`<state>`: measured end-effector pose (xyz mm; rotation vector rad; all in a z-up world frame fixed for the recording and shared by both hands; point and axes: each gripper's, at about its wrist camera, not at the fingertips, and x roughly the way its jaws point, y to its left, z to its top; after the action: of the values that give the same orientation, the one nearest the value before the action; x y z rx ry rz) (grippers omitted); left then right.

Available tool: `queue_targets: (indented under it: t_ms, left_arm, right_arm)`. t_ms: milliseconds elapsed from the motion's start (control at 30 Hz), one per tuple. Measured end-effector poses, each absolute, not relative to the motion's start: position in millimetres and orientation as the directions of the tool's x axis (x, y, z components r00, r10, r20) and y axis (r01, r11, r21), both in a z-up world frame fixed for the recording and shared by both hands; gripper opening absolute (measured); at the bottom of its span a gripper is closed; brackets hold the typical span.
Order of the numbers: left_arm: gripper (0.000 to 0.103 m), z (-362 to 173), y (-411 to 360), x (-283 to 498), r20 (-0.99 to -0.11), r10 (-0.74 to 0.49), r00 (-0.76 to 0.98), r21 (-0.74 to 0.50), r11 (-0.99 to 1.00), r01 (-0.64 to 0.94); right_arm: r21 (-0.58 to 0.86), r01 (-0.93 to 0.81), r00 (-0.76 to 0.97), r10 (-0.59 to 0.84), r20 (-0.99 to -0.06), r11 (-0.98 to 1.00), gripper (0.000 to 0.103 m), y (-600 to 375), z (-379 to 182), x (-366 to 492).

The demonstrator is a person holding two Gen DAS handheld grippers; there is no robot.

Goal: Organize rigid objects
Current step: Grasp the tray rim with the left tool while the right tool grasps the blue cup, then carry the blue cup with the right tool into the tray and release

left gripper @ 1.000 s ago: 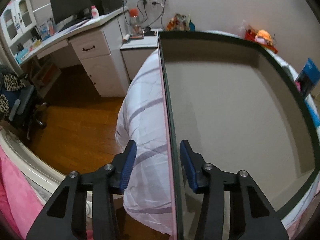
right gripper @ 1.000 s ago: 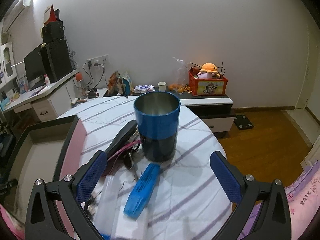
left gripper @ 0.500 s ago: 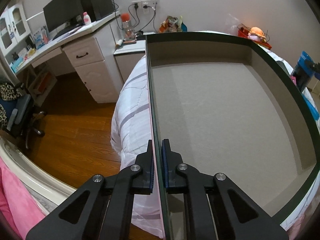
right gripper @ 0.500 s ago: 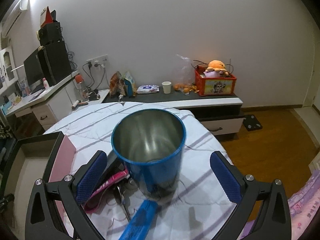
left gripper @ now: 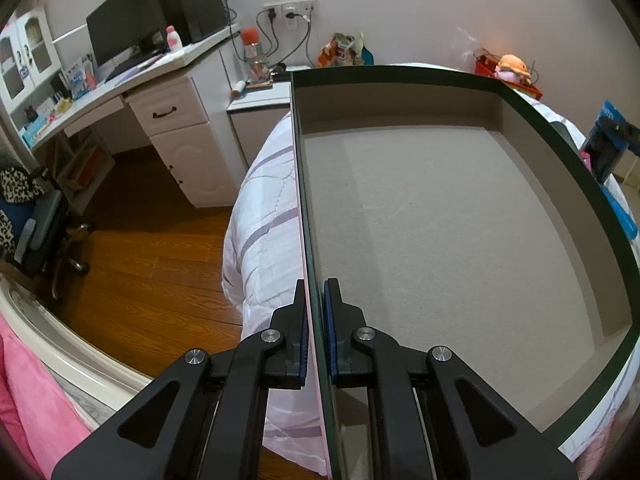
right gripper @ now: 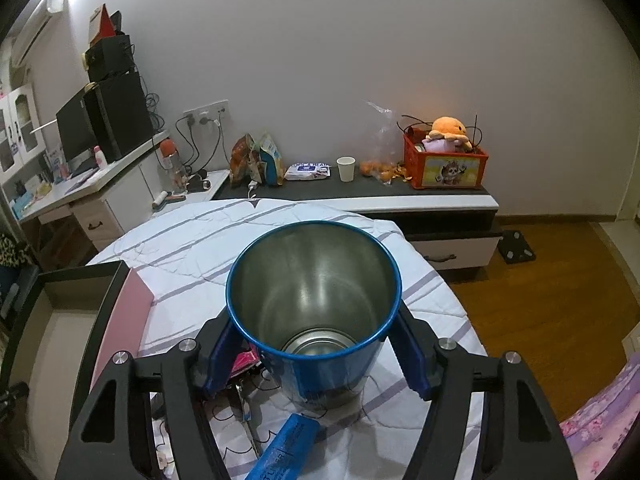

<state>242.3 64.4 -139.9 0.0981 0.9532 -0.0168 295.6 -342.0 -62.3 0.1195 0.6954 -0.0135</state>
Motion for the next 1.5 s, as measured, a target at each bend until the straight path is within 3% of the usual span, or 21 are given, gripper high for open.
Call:
queue_targets:
  t_ms: [300,533,833,1100,1500]
  left_arm:
    - [0.007,-136.8,64.8,233.4,-0.810,0.012,0.586,0.061,0.996,0.065]
    - [0.009,-135.1,64.2,228.1,-0.808,-0.002,0.589,0.050,0.996,0.072]
    - [0.010,-133.2,65.2,222.3,-0.800,-0.032,0.600,0.017,0.997,0.077]
    - [0.010,-133.7,68.1,221.0,-0.795,-0.047,0.605,-0.001,0.997,0.076]
    - [0.011,-133.8,67.5,219.7,-0.793,-0.057,0.606,-0.009,0.997,0.082]
  right_arm:
    - [0.024,0.050,0.829,-0.028,-0.559,0.998,0.069,-321.7,-22.0,269.4]
    - [0.036,-0.166,0.861,0.162,-0.482,0.985,0.069,-256.2,19.6,240.4]
    - [0.052,-0.470,0.709,0.412,-0.572,0.881,0.069,-130.5,-15.1,236.9]
    - [0.056,-0.533,0.635,0.443,-0.632,0.844,0.069,-82.7,-45.4,242.3]
    - [0.062,-0.557,0.605,0.456,-0.653,0.828,0.069,-58.2,-47.8,244.9]
